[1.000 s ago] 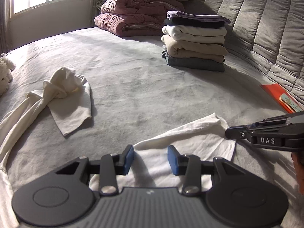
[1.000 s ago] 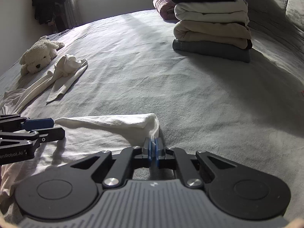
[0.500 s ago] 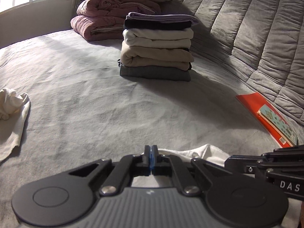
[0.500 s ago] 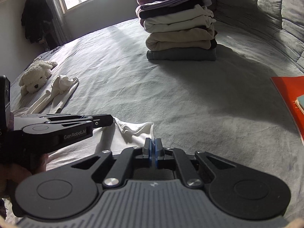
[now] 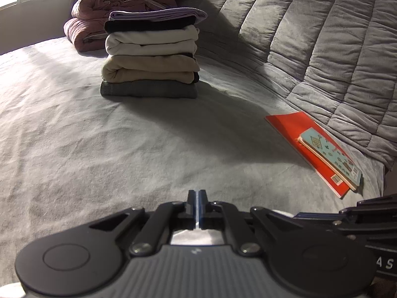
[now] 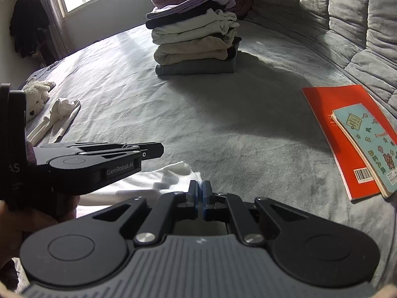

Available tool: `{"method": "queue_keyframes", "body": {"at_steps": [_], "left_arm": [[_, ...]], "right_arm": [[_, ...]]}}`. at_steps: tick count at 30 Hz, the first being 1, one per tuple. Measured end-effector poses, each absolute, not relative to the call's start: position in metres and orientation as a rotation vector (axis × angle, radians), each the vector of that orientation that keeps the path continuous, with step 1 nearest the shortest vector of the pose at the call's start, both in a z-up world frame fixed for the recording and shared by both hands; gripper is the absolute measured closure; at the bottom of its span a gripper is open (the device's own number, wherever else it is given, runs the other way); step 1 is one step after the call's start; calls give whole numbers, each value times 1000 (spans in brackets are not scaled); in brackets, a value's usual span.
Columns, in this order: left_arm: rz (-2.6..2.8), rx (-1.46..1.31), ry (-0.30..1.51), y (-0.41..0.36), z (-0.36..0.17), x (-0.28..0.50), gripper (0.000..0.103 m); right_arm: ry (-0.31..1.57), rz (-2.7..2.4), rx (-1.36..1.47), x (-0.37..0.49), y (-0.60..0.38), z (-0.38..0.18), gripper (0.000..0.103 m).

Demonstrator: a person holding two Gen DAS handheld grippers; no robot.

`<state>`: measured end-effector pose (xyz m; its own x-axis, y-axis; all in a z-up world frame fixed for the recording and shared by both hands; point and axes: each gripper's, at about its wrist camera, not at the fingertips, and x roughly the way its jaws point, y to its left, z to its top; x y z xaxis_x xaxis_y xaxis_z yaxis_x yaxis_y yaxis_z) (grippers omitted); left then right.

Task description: Fold clothes

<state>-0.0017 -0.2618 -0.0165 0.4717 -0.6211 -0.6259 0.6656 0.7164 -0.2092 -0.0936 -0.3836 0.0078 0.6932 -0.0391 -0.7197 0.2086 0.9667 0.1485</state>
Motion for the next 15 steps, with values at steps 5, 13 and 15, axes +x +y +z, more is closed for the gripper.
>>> {"method": "queue_keyframes", "body": {"at_steps": [5,13,15], "left_arm": [[-744,67,735,-232,-2,-12,83],[-571,88,728,-129,15,-30,48],[-507,64,738,-97,16,-30,47]], "right_arm": [[782,-173,166,-92,-378,11,87],[760,-42,161,-86,-357,22,68],[758,0,143,-84,-347,22,68]]}}
